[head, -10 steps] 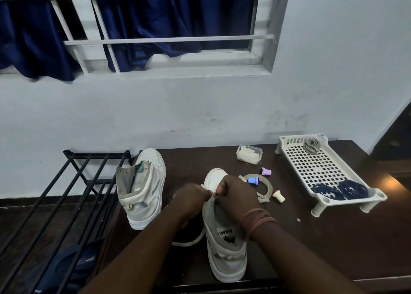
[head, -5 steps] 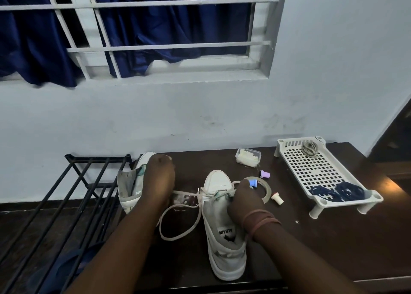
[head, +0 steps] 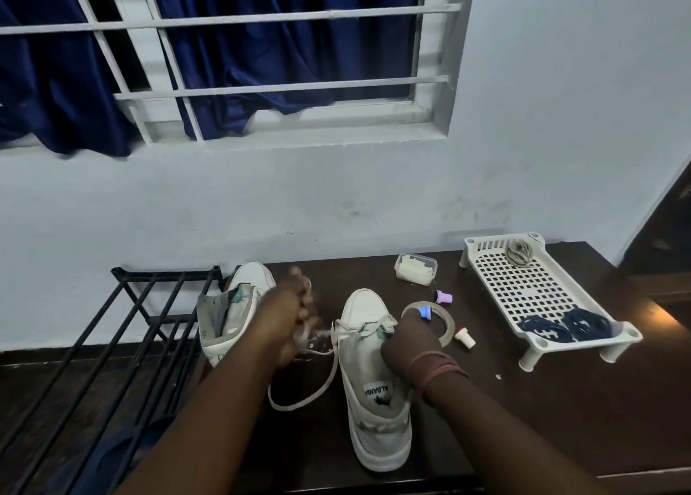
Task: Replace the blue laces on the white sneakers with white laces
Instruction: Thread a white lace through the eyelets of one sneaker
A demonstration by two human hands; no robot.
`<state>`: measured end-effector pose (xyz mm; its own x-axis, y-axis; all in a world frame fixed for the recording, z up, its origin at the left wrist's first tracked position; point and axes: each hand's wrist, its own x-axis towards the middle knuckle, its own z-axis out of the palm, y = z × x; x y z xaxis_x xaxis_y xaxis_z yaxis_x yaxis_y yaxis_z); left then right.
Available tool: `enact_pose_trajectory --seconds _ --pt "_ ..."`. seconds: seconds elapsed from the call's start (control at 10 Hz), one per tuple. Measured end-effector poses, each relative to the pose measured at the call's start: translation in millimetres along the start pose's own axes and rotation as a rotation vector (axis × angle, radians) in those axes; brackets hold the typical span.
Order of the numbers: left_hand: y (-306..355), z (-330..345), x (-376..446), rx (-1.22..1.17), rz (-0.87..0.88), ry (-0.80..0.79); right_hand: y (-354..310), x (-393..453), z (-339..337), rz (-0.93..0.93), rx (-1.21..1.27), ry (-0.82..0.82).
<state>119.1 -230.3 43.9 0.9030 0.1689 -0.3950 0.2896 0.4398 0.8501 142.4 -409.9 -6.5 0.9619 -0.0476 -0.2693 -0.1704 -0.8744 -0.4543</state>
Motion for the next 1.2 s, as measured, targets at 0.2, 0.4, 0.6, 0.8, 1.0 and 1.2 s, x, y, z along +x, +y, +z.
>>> enact_pose_trajectory --seconds 0.2,0.4,0.6,0.8,1.0,1.2 --pt "-13 -16 -7 1.224 -0.138 -0.266 0 4 2 -0.015 -0.027 0.031" --pt "5 -9 7 -0.135 0.075 -0.022 -1 7 6 0.021 -0.029 0.039" --pt "-25 -9 7 0.238 -0.170 0.147 -1 7 7 0.004 -0.030 0.055" --pt "-54 -22 14 1.440 0.140 0.283 0 10 9 -0.026 -0.035 0.053" --pt "-60 -6 21 1.530 0.426 0.398 -1 8 9 -0.026 0.018 0.031" --pt "-73 -12 26 1.538 0.432 0.548 -2 6 6 -0.052 0.021 0.037"
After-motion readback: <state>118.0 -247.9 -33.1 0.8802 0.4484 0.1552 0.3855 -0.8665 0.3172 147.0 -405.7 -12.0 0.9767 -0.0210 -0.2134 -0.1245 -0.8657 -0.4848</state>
